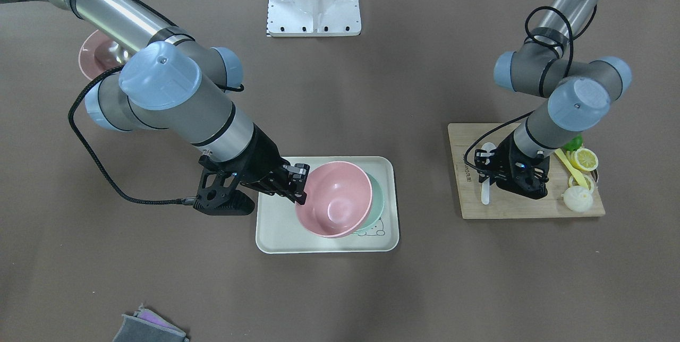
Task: Stack pink bowl on green and place spoon
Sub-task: 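Carry the pink bowl over the green bowls while left gripper reaches the spoon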
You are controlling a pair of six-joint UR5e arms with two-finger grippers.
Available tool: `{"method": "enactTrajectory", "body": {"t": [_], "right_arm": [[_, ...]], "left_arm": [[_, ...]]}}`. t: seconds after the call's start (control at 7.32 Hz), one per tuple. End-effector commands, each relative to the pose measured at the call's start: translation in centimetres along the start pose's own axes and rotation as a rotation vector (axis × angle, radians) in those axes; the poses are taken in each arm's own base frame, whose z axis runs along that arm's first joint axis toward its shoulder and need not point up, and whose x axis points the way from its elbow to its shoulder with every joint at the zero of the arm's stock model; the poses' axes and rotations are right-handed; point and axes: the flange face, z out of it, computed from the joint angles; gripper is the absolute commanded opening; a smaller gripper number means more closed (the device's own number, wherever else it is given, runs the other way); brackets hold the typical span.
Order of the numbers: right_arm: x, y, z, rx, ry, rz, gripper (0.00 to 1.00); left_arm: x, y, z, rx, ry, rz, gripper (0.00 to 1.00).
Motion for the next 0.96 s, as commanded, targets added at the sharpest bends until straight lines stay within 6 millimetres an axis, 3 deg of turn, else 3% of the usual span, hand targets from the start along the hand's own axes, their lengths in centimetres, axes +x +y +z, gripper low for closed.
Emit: {"method": "enactTrajectory", "body": {"t": [0.0,0.55,0.82], "right_arm": [[-0.1,0.5,0.0,-0.005,-0.005,-0.005,0.00],[0.4,4.9,4.5,-0.005,0.030,-0.026,0.00],[0.3,6.0,5.5,0.004,0.033,-0.028,0.00]], "left_arm": [[0.6,-0.2,-1.0,0.007,0.021,0.004,0.00],[-1.6,-3.0,-8.9,0.026,0.161,-0.046,0.00],[-1.7,-3.1,-8.9,0.026,0.160,-0.048,0.00]]}}
